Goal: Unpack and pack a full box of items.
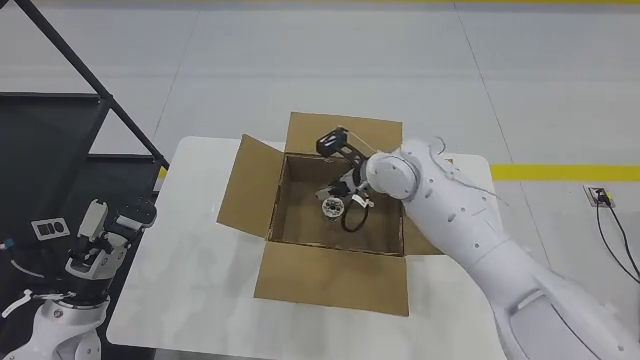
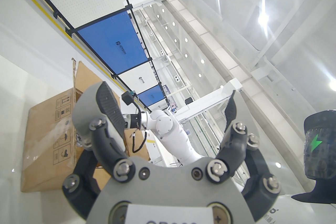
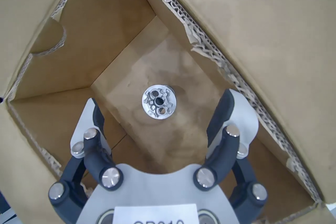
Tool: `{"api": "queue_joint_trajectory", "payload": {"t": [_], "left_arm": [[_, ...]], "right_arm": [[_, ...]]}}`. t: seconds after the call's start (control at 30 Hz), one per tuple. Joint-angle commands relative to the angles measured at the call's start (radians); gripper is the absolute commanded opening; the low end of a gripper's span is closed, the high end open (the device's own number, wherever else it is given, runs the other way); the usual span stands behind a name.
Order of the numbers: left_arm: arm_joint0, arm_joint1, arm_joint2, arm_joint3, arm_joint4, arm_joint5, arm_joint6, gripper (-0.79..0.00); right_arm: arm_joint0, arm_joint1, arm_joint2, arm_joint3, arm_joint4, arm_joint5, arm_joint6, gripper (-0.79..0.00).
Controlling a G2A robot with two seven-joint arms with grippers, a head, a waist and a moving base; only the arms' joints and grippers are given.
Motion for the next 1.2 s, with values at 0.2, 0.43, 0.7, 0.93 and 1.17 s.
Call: {"api": "queue_joint_trajectory", "payload": {"t": [0.2, 0.43, 0.7, 0.93, 1.17], "left_arm": [[0.000, 0.000, 0.000, 0.000, 0.000, 0.000, 0.000, 0.000], [0.000, 0.000, 0.000, 0.000, 0.000, 0.000, 0.000, 0.000], [0.000, 0.000, 0.000, 0.000, 0.000, 0.000, 0.000, 0.000], [0.000, 0.000, 0.000, 0.000, 0.000, 0.000, 0.000, 0.000], [0.000, 0.000, 0.000, 0.000, 0.000, 0.000, 0.000, 0.000]], "right_arm": [[-0.397, 0.221, 0.475, -0.719, -0.100, 0.026, 0.231, 0.000], [-0.684, 0.307, 0.907, -1.014, -0.239, 0.007, 0.234, 0.000], [-0.770, 0.343, 1.118, -0.838, -0.353, -0.051, 0.155, 0.000], [-0.764, 0.367, 1.107, -0.587, -0.360, -0.210, 0.255, 0.000], [-0.734, 0.373, 1.009, -0.462, -0.353, -0.305, 0.281, 0.000]]}}
